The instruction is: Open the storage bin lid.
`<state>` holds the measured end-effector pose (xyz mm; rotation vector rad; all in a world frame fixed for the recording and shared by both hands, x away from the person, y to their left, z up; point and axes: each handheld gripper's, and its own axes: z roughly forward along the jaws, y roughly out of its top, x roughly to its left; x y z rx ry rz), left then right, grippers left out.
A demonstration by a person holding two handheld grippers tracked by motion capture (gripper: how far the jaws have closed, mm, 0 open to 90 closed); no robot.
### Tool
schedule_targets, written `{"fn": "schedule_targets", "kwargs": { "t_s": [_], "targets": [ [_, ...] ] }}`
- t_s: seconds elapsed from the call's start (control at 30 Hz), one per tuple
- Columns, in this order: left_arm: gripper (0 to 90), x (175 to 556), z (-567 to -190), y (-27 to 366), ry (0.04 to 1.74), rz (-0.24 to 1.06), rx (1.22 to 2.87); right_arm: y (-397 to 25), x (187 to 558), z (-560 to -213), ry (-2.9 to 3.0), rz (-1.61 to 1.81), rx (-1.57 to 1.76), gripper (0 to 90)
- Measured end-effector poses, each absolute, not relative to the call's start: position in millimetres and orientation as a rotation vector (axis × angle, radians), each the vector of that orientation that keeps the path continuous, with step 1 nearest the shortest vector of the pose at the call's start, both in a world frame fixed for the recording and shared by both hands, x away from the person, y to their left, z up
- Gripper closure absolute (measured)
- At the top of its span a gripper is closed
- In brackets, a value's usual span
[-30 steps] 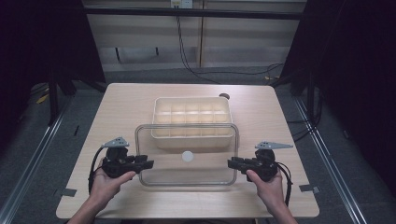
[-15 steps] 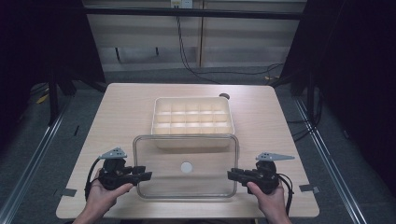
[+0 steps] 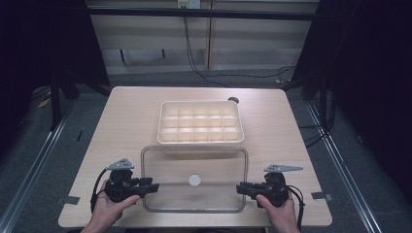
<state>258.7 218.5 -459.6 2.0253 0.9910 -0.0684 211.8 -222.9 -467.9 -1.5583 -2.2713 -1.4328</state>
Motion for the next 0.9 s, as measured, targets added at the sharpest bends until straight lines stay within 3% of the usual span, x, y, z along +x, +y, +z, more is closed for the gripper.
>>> {"fn": "schedule_targets", "kwargs": {
  "t_s": [0.47, 0.9],
  "targets": [
    [50.0, 264.9, -467.3, 212.8, 1.017, -0.051, 2.074, -218.3, 216.7, -474.3, -2.339, -1.372, -1.593, 65.2],
    [50.3, 279.9, -474.3, 209.5, 1.025, -0.08, 2.101, -216.0, 227.7, -481.9, -2.369, -1.254, -1.64, 56.4]
  ]
}}
